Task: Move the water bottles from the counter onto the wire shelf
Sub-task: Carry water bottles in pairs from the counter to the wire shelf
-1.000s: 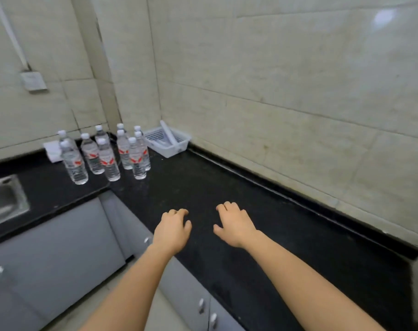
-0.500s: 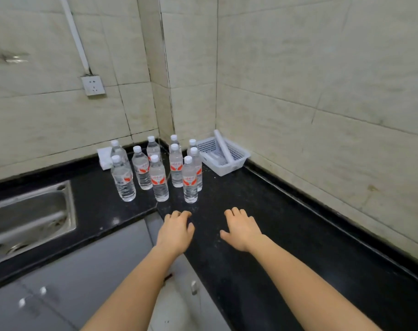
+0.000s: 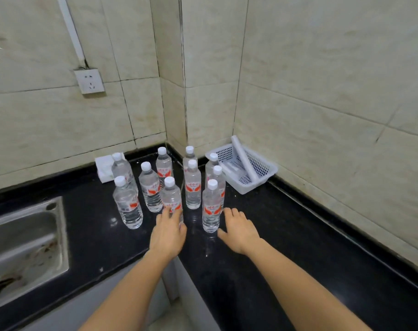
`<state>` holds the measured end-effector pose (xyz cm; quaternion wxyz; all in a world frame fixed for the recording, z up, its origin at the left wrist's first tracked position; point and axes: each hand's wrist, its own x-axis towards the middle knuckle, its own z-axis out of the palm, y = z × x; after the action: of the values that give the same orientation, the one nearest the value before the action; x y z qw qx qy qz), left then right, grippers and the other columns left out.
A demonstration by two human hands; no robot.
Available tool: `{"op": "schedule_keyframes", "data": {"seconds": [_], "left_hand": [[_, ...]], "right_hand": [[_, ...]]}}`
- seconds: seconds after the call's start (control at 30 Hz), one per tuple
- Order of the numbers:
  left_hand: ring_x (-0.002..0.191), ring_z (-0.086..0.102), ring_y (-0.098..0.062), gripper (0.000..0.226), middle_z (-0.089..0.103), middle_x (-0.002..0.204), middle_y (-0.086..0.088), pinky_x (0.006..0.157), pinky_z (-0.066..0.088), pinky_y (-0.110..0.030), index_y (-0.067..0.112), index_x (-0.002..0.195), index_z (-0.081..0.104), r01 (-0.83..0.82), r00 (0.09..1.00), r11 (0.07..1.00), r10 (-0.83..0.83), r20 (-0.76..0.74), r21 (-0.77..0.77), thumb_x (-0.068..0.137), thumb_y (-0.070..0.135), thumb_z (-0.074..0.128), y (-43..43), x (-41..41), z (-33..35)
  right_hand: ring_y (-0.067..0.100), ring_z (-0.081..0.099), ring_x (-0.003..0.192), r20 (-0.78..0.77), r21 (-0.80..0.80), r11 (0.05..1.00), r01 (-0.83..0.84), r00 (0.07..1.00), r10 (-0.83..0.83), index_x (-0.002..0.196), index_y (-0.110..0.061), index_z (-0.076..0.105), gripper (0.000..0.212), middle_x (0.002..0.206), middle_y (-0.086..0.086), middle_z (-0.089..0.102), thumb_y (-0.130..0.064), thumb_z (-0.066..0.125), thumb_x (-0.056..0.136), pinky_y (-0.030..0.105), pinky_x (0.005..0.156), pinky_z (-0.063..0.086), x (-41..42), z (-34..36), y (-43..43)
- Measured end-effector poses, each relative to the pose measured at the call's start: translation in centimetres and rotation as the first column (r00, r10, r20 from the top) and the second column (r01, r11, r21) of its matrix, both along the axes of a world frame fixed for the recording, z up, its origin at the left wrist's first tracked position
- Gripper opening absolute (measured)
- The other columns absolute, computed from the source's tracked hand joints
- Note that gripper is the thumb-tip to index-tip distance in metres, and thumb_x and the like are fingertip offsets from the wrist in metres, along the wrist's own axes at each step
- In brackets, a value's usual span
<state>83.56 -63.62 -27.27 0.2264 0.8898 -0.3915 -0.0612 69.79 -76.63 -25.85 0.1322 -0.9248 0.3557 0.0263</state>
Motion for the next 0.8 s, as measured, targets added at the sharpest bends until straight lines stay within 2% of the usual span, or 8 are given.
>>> {"op": "schedule_keyframes", "data": {"seconds": [0.1, 0.23, 0.37, 0.47, 0.57, 0.73, 0.8], "left_hand": [[0.127, 0.038, -0.035, 0.05, 0.031, 0.146, -0.015, 0.098, 0.044, -0.045, 0.019, 0.141, 0.034, 0.003, 0.999, 0.999, -0.001, 0.048, -0.037, 0.093, 0.023, 0.047, -1.7, 4.8, 0.5], [0.136, 0.032, -0.032, 0.055, 0.025, 0.151, -0.014, 0.1, 0.043, -0.046, 0.021, 0.146, 0.025, 0.054, 0.996, 0.995, -0.049, 0.071, -0.082, 0.096, 0.029, 0.045, -3.8, 9.7, 0.9], [0.131, 0.037, -0.027, 0.058, 0.037, 0.143, -0.011, 0.1, 0.042, -0.043, 0.021, 0.148, 0.022, 0.122, 0.993, 0.99, -0.12, 0.022, -0.077, 0.096, 0.04, 0.042, -5.1, 12.6, -0.2], [0.122, 0.045, -0.024, 0.051, 0.051, 0.13, -0.007, 0.094, 0.044, -0.041, 0.022, 0.142, 0.035, 0.11, 0.991, 0.976, -0.122, -0.057, -0.19, 0.096, 0.041, 0.043, -5.1, 12.9, -1.1], [0.111, 0.049, -0.022, 0.042, 0.055, 0.117, -0.003, 0.083, 0.043, -0.035, 0.023, 0.132, 0.048, 0.053, 0.992, 0.953, -0.085, -0.095, -0.3, 0.093, 0.038, 0.05, -4.8, 12.1, -1.2], [0.11, 0.051, -0.025, 0.04, 0.06, 0.116, -0.006, 0.084, 0.042, -0.036, 0.016, 0.127, 0.055, 0.071, 0.992, 0.942, -0.103, -0.079, -0.329, 0.089, 0.026, 0.061, -4.1, 11.8, -1.1], [0.106, 0.054, -0.026, 0.037, 0.062, 0.11, -0.007, 0.082, 0.043, -0.036, 0.013, 0.122, 0.058, 0.12, 0.988, 0.931, -0.147, -0.055, -0.345, 0.087, 0.023, 0.064, -3.7, 11.7, -1.1]], "right_hand": [[0.027, 0.048, 0.12, 0.077, -0.013, 0.999, 0.049, 0.996, -0.048, 0.143, -0.011, 0.029, 0.06, 0.133, 0.01, 0.047, -0.038, 0.053, 0.095, 0.041, 0.096, 0.047, 3.6, 0.6, -1.6], [0.03, 0.048, 0.122, 0.148, -0.085, 0.989, 0.12, 0.983, -0.106, 0.151, -0.013, 0.013, 0.069, 0.139, 0.013, 0.043, -0.04, 0.047, 0.097, 0.042, 0.093, 0.048, 7.7, 1.2, -3.5], [0.03, 0.043, 0.126, 0.076, -0.13, 0.985, 0.11, 0.992, -0.101, 0.154, -0.02, 0.004, 0.065, 0.146, 0.014, 0.038, -0.044, 0.034, 0.101, 0.042, 0.096, 0.044, 9.8, 0.4, -4.4], [0.028, 0.045, 0.121, 0.09, -0.161, 0.98, 0.121, 0.99, -0.108, 0.153, -0.021, 0.01, 0.058, 0.139, 0.01, 0.043, -0.042, 0.031, 0.103, 0.039, 0.094, 0.044, 9.5, -0.6, -4.4], [0.026, 0.047, 0.113, 0.152, -0.17, 0.975, 0.141, 0.982, -0.115, 0.151, -0.021, 0.018, 0.053, 0.131, 0.009, 0.046, -0.038, 0.033, 0.103, 0.037, 0.089, 0.045, 9.3, -0.9, -4.1], [0.025, 0.05, 0.105, 0.197, -0.147, 0.976, 0.162, 0.971, -0.132, 0.141, -0.018, 0.035, 0.043, 0.119, 0.009, 0.052, -0.033, 0.041, 0.101, 0.034, 0.083, 0.042, 9.0, -0.8, -2.8], [0.024, 0.053, 0.099, 0.254, -0.073, 0.98, 0.186, 0.954, -0.162, 0.13, -0.018, 0.047, 0.036, 0.109, 0.007, 0.056, -0.032, 0.05, 0.097, 0.032, 0.078, 0.042, 8.7, -0.5, -2.3]]}}
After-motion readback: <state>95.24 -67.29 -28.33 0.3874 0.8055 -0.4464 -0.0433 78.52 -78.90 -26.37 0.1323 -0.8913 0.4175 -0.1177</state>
